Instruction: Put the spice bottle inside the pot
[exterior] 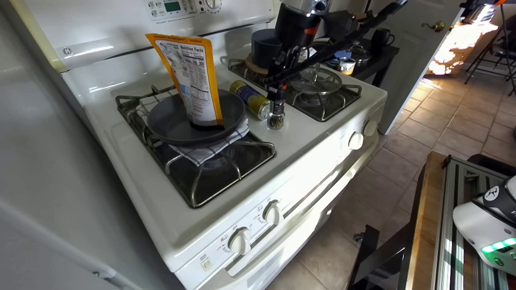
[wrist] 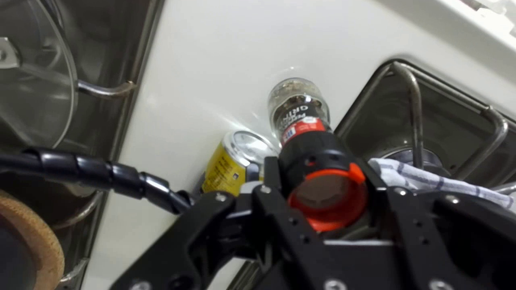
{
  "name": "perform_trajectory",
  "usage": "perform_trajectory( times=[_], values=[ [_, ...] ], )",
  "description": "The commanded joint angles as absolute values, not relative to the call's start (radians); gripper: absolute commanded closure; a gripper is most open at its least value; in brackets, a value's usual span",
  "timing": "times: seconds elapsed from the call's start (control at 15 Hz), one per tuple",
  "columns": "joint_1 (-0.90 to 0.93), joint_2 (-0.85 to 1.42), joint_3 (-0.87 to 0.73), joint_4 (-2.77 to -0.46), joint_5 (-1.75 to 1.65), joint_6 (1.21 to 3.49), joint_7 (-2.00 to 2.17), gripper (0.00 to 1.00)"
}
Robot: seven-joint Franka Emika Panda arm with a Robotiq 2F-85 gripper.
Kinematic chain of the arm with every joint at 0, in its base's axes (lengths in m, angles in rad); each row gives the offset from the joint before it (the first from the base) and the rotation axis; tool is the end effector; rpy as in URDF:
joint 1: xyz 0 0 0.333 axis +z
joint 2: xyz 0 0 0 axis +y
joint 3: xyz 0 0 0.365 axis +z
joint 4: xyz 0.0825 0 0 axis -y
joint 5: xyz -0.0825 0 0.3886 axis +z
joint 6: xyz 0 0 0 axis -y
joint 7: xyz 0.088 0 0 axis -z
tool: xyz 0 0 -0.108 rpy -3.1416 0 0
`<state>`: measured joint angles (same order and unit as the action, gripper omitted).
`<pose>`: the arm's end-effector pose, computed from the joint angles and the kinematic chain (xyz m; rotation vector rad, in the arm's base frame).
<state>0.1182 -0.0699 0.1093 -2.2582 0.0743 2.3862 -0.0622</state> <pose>0.5150 0.1208 0.4563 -3.0405 -0.3684 -0.2964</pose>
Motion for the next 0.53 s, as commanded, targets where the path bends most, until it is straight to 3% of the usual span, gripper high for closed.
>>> perform_trajectory(
  times=[0.0,0.47],
  values=[
    [0.115,-0.19,0.089,-2.27,0.136,2.316,-0.136,0.81],
    [0.051,-0.39,-0.021,-2.205,0.144,2.187,-0.161,0.81]
  ],
)
